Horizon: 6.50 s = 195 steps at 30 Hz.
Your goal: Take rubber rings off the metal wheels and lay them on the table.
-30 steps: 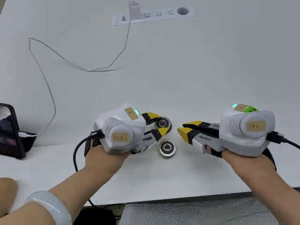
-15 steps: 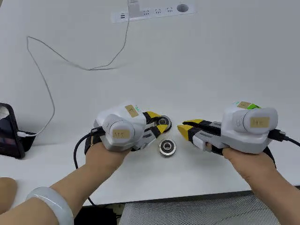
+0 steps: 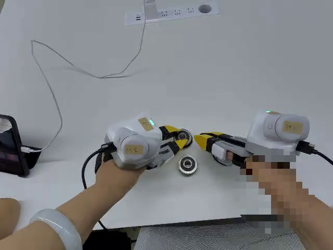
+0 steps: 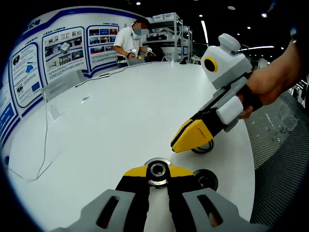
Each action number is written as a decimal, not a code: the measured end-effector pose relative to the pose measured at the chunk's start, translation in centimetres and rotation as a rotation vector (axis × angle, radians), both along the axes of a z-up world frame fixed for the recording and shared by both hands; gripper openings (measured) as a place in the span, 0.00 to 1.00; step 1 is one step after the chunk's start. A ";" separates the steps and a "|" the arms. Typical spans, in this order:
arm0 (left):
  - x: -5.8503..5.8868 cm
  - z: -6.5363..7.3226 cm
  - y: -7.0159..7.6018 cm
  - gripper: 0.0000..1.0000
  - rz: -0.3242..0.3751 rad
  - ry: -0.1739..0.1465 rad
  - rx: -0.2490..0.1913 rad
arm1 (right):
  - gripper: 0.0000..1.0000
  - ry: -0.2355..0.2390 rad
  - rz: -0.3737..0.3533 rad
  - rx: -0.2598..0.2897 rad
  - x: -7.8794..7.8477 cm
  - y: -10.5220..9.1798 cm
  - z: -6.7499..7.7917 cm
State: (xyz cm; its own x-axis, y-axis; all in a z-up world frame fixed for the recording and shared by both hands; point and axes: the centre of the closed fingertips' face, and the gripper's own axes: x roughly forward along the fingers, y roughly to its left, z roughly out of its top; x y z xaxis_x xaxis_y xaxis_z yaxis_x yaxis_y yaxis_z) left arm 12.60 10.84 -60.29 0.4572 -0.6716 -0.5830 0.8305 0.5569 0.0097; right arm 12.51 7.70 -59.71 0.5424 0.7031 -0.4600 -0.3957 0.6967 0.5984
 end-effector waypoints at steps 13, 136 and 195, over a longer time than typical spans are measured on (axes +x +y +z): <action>0.0 -0.1 0.0 0.14 0.006 0.000 -0.007 | 0.15 0.101 -0.051 0.106 0.3 0.8 -0.7; 0.0 0.0 0.0 0.14 0.012 0.010 -0.031 | 0.06 0.186 -0.051 0.172 -0.2 1.2 -1.3; -0.1 -0.1 0.0 0.14 0.012 0.013 -0.034 | 0.23 0.186 -0.036 0.165 -0.4 2.1 -0.7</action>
